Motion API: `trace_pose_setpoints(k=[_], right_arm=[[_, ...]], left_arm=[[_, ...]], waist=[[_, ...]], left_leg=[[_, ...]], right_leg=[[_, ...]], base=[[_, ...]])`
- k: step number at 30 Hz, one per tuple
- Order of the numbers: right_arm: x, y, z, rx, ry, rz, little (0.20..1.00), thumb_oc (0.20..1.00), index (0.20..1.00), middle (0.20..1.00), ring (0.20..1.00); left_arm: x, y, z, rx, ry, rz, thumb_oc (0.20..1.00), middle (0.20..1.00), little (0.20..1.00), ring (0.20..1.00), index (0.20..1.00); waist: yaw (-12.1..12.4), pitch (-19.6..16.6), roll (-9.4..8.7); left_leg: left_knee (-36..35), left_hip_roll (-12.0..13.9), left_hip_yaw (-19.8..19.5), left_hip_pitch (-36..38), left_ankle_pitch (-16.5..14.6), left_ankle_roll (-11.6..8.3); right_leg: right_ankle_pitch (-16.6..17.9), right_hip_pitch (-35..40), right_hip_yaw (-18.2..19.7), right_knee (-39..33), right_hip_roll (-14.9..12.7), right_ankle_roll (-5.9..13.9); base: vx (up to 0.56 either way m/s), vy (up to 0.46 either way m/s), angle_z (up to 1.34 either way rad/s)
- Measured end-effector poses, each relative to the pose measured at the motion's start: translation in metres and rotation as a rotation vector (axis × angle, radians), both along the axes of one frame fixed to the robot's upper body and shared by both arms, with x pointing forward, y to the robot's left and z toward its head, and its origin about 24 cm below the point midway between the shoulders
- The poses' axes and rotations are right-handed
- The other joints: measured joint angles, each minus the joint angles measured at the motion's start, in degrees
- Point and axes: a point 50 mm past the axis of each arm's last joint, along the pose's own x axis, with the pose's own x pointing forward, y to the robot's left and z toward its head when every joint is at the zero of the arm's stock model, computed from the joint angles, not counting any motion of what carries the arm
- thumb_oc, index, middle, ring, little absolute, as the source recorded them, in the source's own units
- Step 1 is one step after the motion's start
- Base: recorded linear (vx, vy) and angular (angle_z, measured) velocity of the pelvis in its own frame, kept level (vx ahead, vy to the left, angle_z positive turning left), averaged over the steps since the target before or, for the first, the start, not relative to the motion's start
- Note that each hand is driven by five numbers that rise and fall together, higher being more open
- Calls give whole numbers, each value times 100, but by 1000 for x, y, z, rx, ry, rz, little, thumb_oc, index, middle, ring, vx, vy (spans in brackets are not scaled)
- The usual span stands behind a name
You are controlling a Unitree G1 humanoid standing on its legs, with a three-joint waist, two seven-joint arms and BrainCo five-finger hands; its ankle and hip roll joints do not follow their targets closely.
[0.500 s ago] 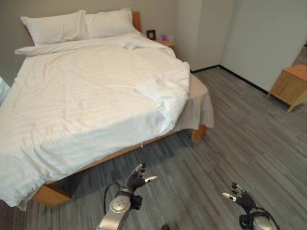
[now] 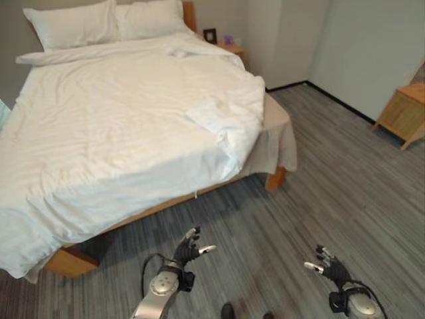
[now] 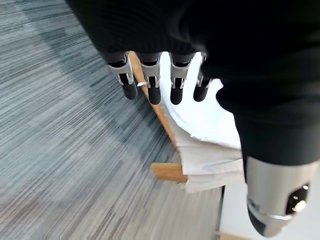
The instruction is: Making the bed.
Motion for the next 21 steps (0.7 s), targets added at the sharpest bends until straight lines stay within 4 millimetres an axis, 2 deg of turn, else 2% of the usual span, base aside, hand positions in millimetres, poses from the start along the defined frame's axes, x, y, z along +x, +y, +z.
trace_pose_setpoints(k=[1,2,3,4,5,6,7,8,9,10,11,12,13,14,15,16,17,18,19,20,21], right_arm=[[2,1,2,-2,-18,17,1000,1000,1000,1000,1000],[5,-2,7,-11,-41,18,1000,1000,1000,1000,1000],[7,-8,10,-19,-56,-1,1000,1000,1000,1000,1000],[8,-10,12,-34,-56,6,1000,1000,1000,1000,1000],[9,-11,14,-37,-63,10,1000,1000,1000,1000,1000],[11,-11,16,-39,-74,13,1000,1000,1000,1000,1000],[14,-11,19,-42,-89,14,1000,1000,1000,1000,1000],[24,-9,25,-49,-119,27,1000,1000,1000,1000,1000],[35,-6,31,-51,-150,48,1000,1000,1000,1000,1000],[41,-5,37,-58,-174,70,1000,1000,1000,1000,1000],[45,-5,40,-63,-189,82,1000,1000,1000,1000,1000],[46,-6,41,-67,-191,84,1000,1000,1000,1000,1000],[47,-4,41,-66,-190,93,1000,1000,1000,1000,1000],[44,2,38,-66,-178,124,1000,1000,1000,1000,1000],[38,10,34,-75,-163,167,1000,1000,1000,1000,1000],[40,23,36,-101,-167,277,1000,1000,1000,1000,1000],[18,38,30,-63,-138,333,1000,1000,1000,1000,1000],[19,34,32,-55,-154,281,1000,1000,1000,1000,1000],[27,30,37,-50,-186,236,1000,1000,1000,1000,1000],[28,28,34,-49,-175,226,1000,1000,1000,1000,1000],[26,26,31,-52,-159,221,1000,1000,1000,1000,1000]], left_arm=[[0,2,-1,3,4,6,1000,1000,1000,1000,1000],[9,-6,2,-5,-10,-19,1000,1000,1000,1000,1000],[21,-13,8,-1,-37,-48,1000,1000,1000,1000,1000],[24,-18,9,-16,-45,-56,1000,1000,1000,1000,1000],[23,-22,7,-19,-38,-70,1000,1000,1000,1000,1000],[23,-25,7,-23,-37,-80,1000,1000,1000,1000,1000],[26,-29,9,-31,-47,-86,1000,1000,1000,1000,1000],[32,-35,13,-46,-68,-91,1000,1000,1000,1000,1000],[33,-38,13,-56,-75,-90,1000,1000,1000,1000,1000],[33,-40,13,-64,-75,-89,1000,1000,1000,1000,1000],[32,-43,12,-72,-71,-88,1000,1000,1000,1000,1000],[33,-44,13,-81,-75,-82,1000,1000,1000,1000,1000],[33,-42,13,-89,-80,-60,1000,1000,1000,1000,1000],[29,-36,10,-81,-68,-36,1000,1000,1000,1000,1000],[26,-35,9,-73,-61,-41,1000,1000,1000,1000,1000],[25,-29,10,-54,-72,-29,1000,1000,1000,1000,1000],[28,-13,14,15,-72,-45,1000,1000,1000,1000,1000],[34,-18,18,22,-94,-69,1000,1000,1000,1000,1000],[40,-23,22,15,-112,-82,1000,1000,1000,1000,1000],[41,-27,22,4,-114,-76,1000,1000,1000,1000,1000],[43,-25,24,3,-124,-66,1000,1000,1000,1000,1000]], waist=[[14,53,-6],[0,243,-30],[29,467,-42],[52,546,-76],[46,580,-87],[18,600,-45],[0,600,-48],[9,644,-3],[51,673,35],[134,708,135],[144,707,285],[160,727,360],[187,734,386],[287,647,281],[274,563,136],[379,628,242],[93,551,-225],[-105,573,-175],[-225,616,-43],[-256,605,119],[-211,576,230]], left_leg=[[425,70,-86,-169,-91,-72],[1749,184,-256,-887,-160,-71],[2660,275,-295,-1454,90,-118],[2997,307,-346,-1655,273,-87],[3150,351,-375,-1715,245,-69],[3072,320,-458,-1812,213,-118],[2613,229,-517,-1795,195,-140],[1726,49,-519,-1767,181,-164],[531,-62,-450,-1514,210,-185],[-161,-88,-351,-1336,249,-144],[-527,-21,-116,-1263,278,-105],[-761,47,143,-1166,268,-117],[-587,53,153,-1024,258,-128],[-246,14,-19,-855,235,-84],[43,-24,-249,-668,87,-76],[83,259,-66,-280,-285,169],[-73,118,-223,153,-406,680],[89,142,-352,201,-575,702],[326,177,-520,107,-804,713],[199,216,-558,237,-828,687],[113,228,-579,366,-881,593]], right_leg=[[22,47,6,-6,62,1],[-76,-103,-29,178,79,-200],[-80,-143,-85,300,88,-186],[-83,-183,-89,328,61,-239],[-54,-171,-131,275,60,-285],[-97,-225,-76,270,95,-327],[-112,-379,-46,317,76,-323],[-105,-545,129,282,87,-321],[-93,-638,386,242,92,-327],[-78,-631,504,186,155,-343],[-66,-488,490,-38,258,-332],[-66,-341,469,-194,323,-334],[-65,-226,467,-213,331,-335],[-100,-130,614,-105,275,-288],[-283,-287,522,330,187,-21],[-802,-1626,303,3877,207,1546],[-323,-2995,246,6795,-247,1862],[-504,-3280,-56,6637,-803,1747],[-609,-3388,-444,5935,-1220,1595],[-678,-3285,-786,4954,-1442,1231],[-673,-3230,-784,4253,-1481,1215]], base=[[-35,-442,-64],[-47,-307,3],[61,-145,7],[85,-56,-10],[167,-78,-18],[207,-31,-13],[348,-48,-13],[411,-58,-33],[412,-73,-55],[425,-80,-53],[496,-85,-37],[488,-55,-24],[638,-125,-50],[518,-100,-75],[522,-77,-144],[807,34,-91],[708,37,-38],[882,-130,67],[470,-250,56],[656,-352,32],[738,-453,43]])
